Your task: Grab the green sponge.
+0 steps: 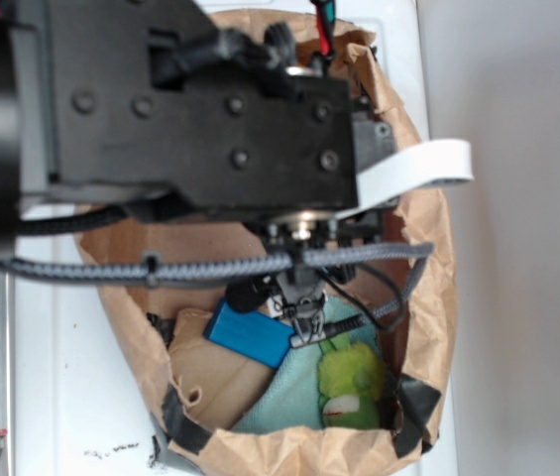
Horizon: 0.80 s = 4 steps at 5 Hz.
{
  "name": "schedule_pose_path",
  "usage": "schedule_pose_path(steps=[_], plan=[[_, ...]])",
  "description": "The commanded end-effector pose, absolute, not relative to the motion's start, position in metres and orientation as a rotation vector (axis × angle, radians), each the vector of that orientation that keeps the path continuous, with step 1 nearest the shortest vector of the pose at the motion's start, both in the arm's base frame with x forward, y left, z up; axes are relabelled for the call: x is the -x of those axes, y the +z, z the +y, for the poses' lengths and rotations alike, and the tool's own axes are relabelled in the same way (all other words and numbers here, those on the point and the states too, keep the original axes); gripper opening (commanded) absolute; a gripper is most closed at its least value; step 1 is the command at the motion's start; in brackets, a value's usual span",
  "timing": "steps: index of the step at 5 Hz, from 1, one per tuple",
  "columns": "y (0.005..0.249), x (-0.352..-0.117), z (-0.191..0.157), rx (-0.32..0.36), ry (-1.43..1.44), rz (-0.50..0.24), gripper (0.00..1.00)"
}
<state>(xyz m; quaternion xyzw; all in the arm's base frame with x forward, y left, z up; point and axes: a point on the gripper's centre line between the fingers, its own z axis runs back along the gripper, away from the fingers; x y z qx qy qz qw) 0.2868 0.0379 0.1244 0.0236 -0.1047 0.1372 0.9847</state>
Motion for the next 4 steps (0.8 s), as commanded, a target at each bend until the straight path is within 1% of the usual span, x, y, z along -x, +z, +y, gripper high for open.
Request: schedule_pose_path(steps=[1,2,3,4], plan=[[0.119,-0.309,0.075,-0.077,0.026,-0.161,1.0],[0.113,-0.312,0.082,-0.131,-0.031,-0.088,1.0],[0.111,-0.303,0.084,-0.188,-0.096,-0.046,1.0],[0.114,-0.294,0.083,-0.202,-0.125,-0.043,1.0]])
